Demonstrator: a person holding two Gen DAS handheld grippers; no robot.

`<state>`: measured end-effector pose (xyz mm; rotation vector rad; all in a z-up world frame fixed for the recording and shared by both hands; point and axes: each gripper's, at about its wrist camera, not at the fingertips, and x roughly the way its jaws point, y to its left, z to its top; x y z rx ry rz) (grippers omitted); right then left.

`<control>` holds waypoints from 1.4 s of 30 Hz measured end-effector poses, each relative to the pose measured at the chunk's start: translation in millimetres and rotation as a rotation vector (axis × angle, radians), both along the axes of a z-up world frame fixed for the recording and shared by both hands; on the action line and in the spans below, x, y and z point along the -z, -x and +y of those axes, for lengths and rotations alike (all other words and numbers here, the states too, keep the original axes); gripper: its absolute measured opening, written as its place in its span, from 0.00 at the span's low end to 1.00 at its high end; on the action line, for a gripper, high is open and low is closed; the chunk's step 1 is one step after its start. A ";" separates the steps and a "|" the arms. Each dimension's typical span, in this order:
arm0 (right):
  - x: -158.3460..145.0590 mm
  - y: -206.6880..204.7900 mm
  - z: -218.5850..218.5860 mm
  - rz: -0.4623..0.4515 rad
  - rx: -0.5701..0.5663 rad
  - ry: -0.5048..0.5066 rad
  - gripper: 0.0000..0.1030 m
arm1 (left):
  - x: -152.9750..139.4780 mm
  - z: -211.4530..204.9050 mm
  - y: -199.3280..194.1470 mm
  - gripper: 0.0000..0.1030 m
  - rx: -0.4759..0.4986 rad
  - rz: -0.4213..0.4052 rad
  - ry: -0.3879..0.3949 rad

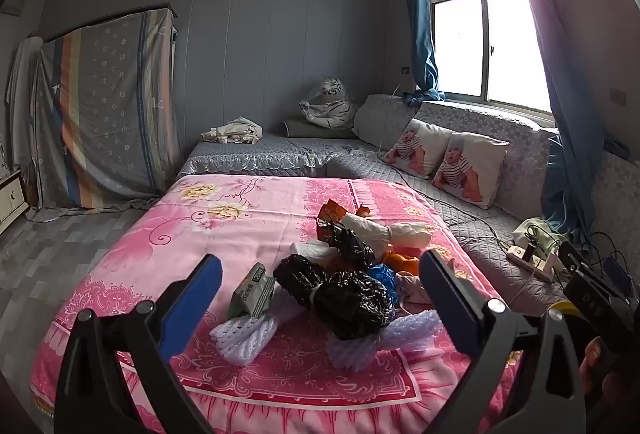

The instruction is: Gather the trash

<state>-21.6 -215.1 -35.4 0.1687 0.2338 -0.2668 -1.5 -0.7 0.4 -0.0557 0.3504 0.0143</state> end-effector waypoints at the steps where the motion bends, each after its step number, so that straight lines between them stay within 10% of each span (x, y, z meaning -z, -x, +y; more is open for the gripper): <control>1: 0.1 -0.5 -0.1 0.004 -0.002 0.002 0.92 | 0.0 -0.2 0.1 0.92 -0.001 -0.001 -0.003; 42: 1.5 -3.9 2.1 0.012 -0.009 -0.007 0.92 | -1.8 -9.0 2.0 0.92 0.002 0.014 0.009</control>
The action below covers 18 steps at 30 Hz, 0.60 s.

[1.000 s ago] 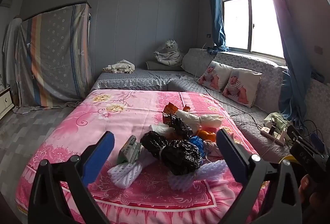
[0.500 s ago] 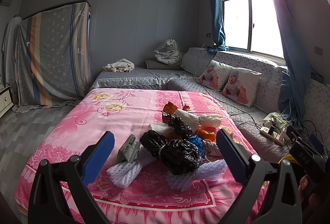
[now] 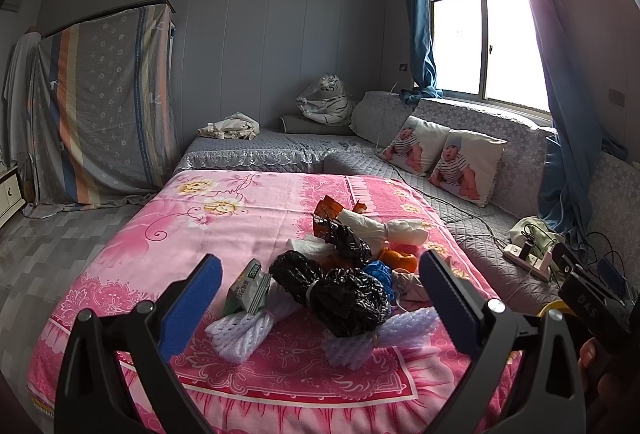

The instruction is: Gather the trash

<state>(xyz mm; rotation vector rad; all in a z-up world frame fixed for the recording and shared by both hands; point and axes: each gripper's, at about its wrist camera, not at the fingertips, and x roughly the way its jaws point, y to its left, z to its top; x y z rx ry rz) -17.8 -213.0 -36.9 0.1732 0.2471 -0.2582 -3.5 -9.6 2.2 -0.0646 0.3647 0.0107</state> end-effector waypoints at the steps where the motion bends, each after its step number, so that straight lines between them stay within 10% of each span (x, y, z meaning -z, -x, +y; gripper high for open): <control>1: 0.0 0.0 -0.2 0.000 0.000 -0.001 0.92 | 0.1 0.9 -0.3 0.92 0.000 0.000 0.000; 18: 0.1 0.7 -0.6 0.003 -0.002 0.000 0.92 | 6.9 1.9 -1.5 0.92 0.004 0.004 0.002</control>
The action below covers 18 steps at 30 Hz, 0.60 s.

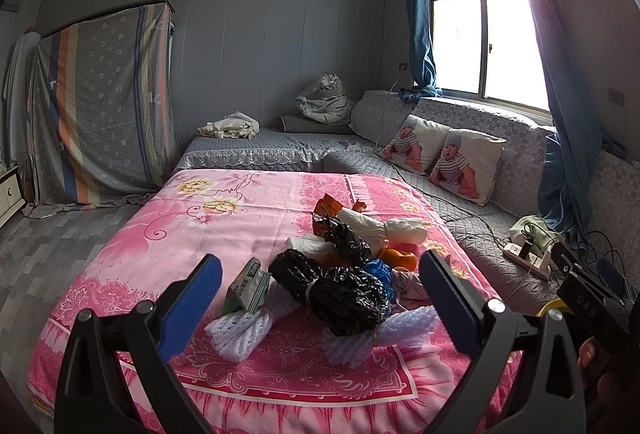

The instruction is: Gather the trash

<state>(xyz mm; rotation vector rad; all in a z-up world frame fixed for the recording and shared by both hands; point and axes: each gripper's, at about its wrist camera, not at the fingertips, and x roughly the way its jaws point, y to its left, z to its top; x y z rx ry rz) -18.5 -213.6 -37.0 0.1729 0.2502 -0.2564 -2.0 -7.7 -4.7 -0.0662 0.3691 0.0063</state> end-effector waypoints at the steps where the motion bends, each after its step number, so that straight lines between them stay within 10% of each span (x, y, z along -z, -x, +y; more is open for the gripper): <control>1: 0.0 0.0 0.1 0.000 0.001 0.001 0.92 | 1.0 -0.4 0.4 0.92 0.000 0.001 0.000; 18: 0.5 -0.9 0.1 0.002 0.000 0.000 0.92 | 1.7 -1.2 0.6 0.92 -0.001 0.000 0.000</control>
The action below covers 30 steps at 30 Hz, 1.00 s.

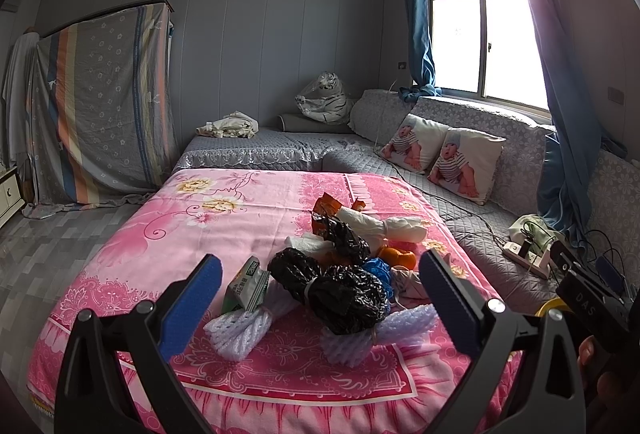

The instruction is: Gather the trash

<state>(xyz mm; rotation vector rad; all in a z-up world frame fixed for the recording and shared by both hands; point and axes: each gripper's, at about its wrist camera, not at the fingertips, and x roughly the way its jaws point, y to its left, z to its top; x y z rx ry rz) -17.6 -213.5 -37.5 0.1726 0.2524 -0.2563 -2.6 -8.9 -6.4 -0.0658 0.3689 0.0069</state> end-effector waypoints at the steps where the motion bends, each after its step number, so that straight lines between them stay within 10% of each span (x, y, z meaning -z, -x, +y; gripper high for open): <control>1: 0.6 -0.6 0.6 0.001 0.000 0.000 0.92 | -0.8 0.8 -0.7 0.92 -0.001 0.002 -0.001; 20: 4.4 0.9 -3.1 -0.015 -0.009 -0.019 0.92 | 6.6 4.7 -0.8 0.92 0.020 0.020 0.018; 30: -6.6 -38.4 -8.3 -0.102 -0.192 -0.060 0.92 | 16.9 21.1 -10.5 0.92 0.074 0.036 0.058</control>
